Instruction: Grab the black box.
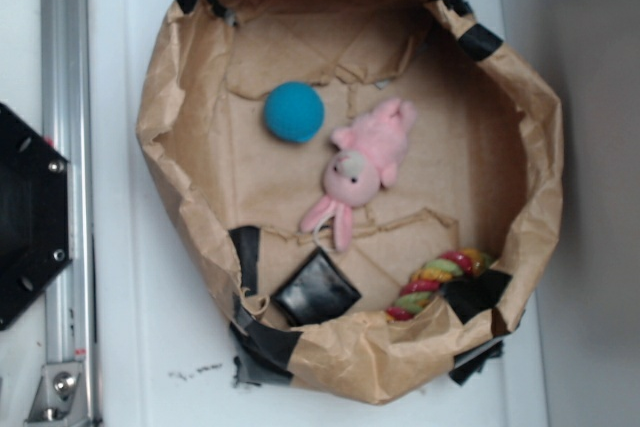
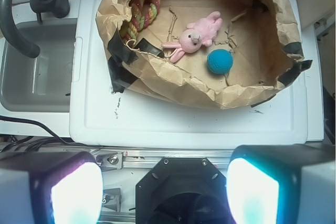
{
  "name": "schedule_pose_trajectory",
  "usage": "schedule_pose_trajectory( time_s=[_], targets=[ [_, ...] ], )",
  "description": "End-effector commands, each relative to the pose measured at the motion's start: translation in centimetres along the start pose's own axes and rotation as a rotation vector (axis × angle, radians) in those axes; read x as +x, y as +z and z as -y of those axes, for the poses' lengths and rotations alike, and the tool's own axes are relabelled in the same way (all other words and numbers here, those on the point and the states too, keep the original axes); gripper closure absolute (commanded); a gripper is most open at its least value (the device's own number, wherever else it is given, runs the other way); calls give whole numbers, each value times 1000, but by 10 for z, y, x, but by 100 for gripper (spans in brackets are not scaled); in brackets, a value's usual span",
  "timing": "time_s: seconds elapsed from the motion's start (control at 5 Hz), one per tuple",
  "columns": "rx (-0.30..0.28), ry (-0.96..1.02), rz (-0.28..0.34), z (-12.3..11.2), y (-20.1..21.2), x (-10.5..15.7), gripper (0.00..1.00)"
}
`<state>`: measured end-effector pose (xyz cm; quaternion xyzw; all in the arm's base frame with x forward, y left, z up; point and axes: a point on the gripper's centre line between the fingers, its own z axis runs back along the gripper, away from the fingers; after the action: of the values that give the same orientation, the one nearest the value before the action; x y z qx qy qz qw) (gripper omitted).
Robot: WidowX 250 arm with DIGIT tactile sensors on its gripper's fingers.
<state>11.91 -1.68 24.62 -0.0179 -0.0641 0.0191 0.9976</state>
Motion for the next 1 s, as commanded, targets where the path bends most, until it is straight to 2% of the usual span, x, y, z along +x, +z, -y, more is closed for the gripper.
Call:
schedule_pose_trajectory(
  time_s=[0.0, 0.2, 0.4, 0.6, 0.8],
  targets=[
    [0, 0, 0, 0, 0, 0, 0],
    [-9, -97, -51, 3, -19, 44, 0],
    [-16, -209, -73, 5, -46, 91, 0],
    [-101, -332, -67, -1, -73, 126, 0],
    [-98, -450, -80, -23, -104, 134, 0]
  ],
)
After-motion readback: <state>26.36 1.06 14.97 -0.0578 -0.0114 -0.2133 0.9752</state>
